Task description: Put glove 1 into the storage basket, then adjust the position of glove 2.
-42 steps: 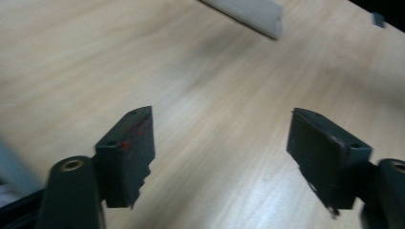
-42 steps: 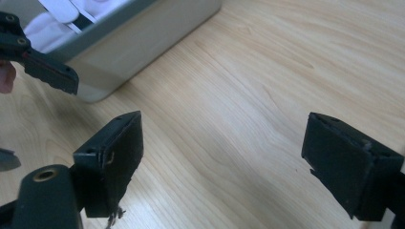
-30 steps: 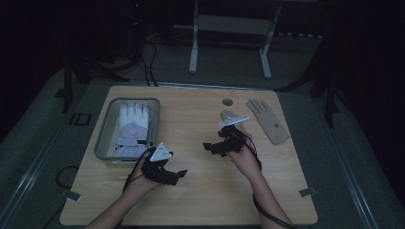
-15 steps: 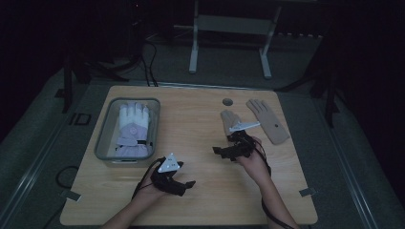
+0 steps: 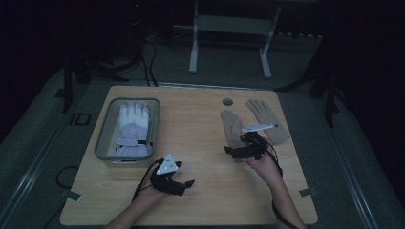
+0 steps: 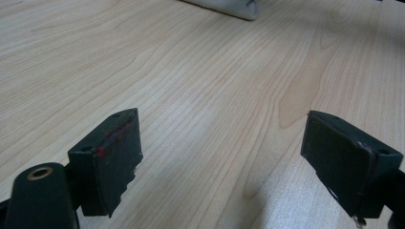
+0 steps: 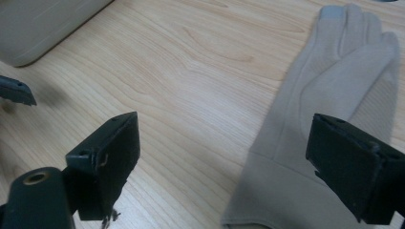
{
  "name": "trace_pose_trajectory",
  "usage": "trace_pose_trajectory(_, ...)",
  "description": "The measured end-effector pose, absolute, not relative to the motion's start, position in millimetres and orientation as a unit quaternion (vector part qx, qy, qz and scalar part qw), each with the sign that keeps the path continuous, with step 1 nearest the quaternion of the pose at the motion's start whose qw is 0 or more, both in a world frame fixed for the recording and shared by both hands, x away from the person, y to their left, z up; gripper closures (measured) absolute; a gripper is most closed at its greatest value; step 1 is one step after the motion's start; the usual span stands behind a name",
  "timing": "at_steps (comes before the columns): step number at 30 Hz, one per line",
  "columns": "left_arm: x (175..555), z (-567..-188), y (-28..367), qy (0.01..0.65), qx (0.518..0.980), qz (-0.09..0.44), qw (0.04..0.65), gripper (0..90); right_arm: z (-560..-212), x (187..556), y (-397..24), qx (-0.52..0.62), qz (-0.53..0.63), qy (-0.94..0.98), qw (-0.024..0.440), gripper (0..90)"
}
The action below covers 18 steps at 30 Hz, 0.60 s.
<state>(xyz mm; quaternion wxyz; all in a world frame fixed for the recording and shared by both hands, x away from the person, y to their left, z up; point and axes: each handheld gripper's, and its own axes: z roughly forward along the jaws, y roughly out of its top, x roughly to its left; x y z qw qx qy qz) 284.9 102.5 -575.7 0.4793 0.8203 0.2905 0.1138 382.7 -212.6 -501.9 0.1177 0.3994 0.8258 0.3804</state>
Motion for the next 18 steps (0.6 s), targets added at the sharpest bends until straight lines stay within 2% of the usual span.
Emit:
trace_pose_trajectory(6,282.5,-575.6,101.8,0.290,0.820,0.117,0.479,14.0,-495.1,389.3,-220.0,0.394,0.382,0.823,0.148,15.9)
trace_pose_trajectory(8,281.8,-575.6,101.4,0.288,0.823,0.119,0.476,14.0,-491.4,394.9,-222.5,0.387,0.381,0.823,0.166,20.9)
trace_pose_trajectory(13,282.1,-575.8,101.9,0.293,0.822,0.116,0.475,14.0,-488.7,404.9,-223.2,0.388,0.377,0.823,0.173,23.4)
trace_pose_trajectory(14,282.3,-575.8,102.5,0.294,0.821,0.116,0.476,14.0,-487.7,411.2,-222.6,0.389,0.370,0.824,0.180,26.4)
trace_pose_trajectory(18,282.8,-575.9,103.5,0.300,0.818,0.114,0.478,13.9,-485.4,428.3,-224.5,0.397,0.368,0.821,0.182,26.7)
